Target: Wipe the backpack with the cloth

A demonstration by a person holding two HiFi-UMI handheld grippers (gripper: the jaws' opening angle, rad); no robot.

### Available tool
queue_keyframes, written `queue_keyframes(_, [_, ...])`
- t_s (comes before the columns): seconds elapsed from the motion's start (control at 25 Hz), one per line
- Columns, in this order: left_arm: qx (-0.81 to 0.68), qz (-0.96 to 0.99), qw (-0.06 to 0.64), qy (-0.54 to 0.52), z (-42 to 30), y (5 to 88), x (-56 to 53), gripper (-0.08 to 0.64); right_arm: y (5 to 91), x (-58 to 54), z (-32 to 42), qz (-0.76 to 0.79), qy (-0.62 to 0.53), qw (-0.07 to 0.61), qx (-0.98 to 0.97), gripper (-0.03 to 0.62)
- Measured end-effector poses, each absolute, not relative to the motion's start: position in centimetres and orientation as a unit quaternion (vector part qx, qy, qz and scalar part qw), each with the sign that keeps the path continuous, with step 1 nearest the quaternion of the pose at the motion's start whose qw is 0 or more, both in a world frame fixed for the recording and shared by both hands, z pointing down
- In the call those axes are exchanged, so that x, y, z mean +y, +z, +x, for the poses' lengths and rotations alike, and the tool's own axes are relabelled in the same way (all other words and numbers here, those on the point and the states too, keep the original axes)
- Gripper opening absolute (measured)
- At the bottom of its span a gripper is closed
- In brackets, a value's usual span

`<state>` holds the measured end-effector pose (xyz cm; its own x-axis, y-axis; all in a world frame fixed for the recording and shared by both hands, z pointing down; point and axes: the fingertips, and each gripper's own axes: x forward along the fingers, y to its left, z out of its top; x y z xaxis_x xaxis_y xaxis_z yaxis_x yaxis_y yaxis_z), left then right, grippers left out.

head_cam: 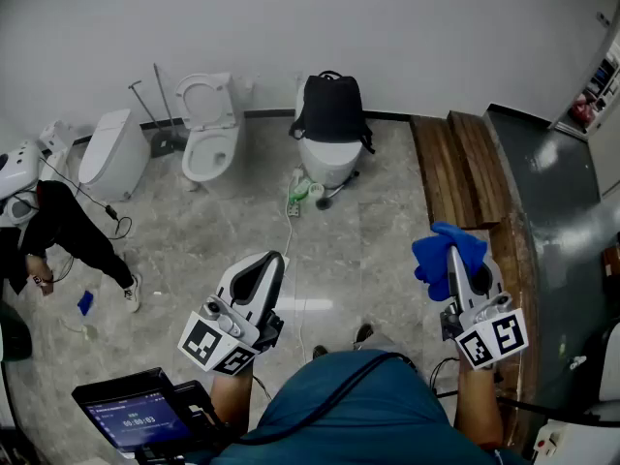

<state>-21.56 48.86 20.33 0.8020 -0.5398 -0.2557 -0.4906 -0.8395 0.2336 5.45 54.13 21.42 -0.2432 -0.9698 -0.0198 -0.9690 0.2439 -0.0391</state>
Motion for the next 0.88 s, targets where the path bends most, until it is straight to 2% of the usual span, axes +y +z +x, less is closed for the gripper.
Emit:
queue_keyframes(0.32, [-0.260, 0.951, 0.079, -0.146, -21.0, 21.6, 48.4, 0.003, 22.5, 53.8, 6.5, -0.629, -0.004, 0.018, 0.777, 0.029])
queue_keyframes(0.88, [-0.296, 0.943, 0.091, -0.123, -7.3, 23.9, 26.4, 0.003, 26.1, 29.0, 18.8, -0.586, -0.033, 0.013, 0.810, 0.029])
